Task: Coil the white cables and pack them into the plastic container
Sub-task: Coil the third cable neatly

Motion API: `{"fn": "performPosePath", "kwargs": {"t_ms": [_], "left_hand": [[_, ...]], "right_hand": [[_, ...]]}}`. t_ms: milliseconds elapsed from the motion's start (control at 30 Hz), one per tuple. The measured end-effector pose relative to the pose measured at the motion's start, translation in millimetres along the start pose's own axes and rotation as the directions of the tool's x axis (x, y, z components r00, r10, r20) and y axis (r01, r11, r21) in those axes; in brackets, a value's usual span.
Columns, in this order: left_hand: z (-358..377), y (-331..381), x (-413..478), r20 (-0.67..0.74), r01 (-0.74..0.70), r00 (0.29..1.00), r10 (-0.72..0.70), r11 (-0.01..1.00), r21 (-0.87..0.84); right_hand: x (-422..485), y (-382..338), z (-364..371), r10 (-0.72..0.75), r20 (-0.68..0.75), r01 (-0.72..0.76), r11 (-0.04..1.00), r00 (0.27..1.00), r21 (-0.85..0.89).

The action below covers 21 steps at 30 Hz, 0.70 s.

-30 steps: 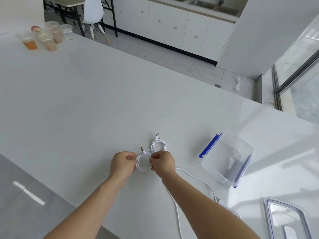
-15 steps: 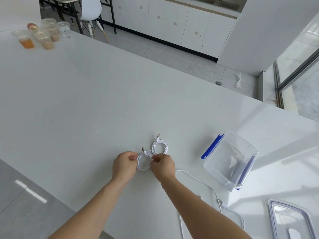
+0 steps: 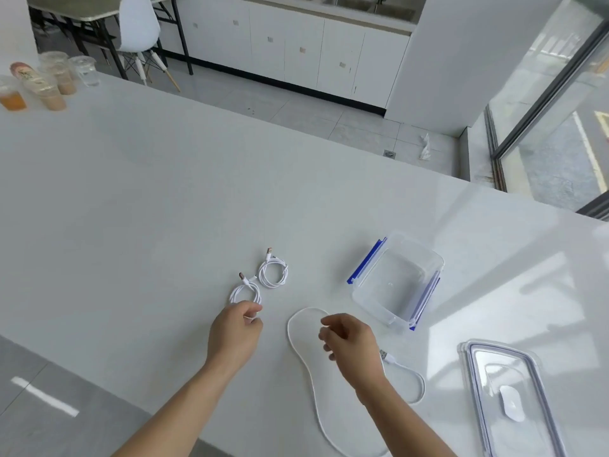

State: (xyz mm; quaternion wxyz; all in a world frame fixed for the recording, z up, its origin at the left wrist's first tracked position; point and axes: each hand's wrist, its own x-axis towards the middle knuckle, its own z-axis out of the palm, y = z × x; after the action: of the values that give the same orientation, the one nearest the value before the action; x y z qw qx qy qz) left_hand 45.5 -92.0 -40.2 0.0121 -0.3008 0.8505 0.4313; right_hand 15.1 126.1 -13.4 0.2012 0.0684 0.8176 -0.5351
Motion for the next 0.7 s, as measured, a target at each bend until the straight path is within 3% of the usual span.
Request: {"fn": "performPosePath", "kwargs": {"t_ms": [200,367,533,700], "left_hand": [[40,15,-39,0.158,-0.090,0.984,0.078,0.993,0.074],[64,22,-59,0.238,-0.185,0.960,0.145,0.970,0.155],[81,34,-72,0.310,-0.252,0.933,0.185,0.948,0.193],[92,40,-83,0.391,-0.164,0.916,0.084,0.971,0.175]], "right_hand": [[-44,54,-55,0.005,-0.114,-0.032,0.972,0.993,-0.232],[-55,81,-67,-0.102,-0.216,-0.017,0.872,0.971,-0.488],[-48,90,-77,-0.082,-0.333,-0.115,0.839,0.939,-0.532],[-41,93,-77,-0.013,-0.243,-0.152,0.750,0.970,-0.643]]}}
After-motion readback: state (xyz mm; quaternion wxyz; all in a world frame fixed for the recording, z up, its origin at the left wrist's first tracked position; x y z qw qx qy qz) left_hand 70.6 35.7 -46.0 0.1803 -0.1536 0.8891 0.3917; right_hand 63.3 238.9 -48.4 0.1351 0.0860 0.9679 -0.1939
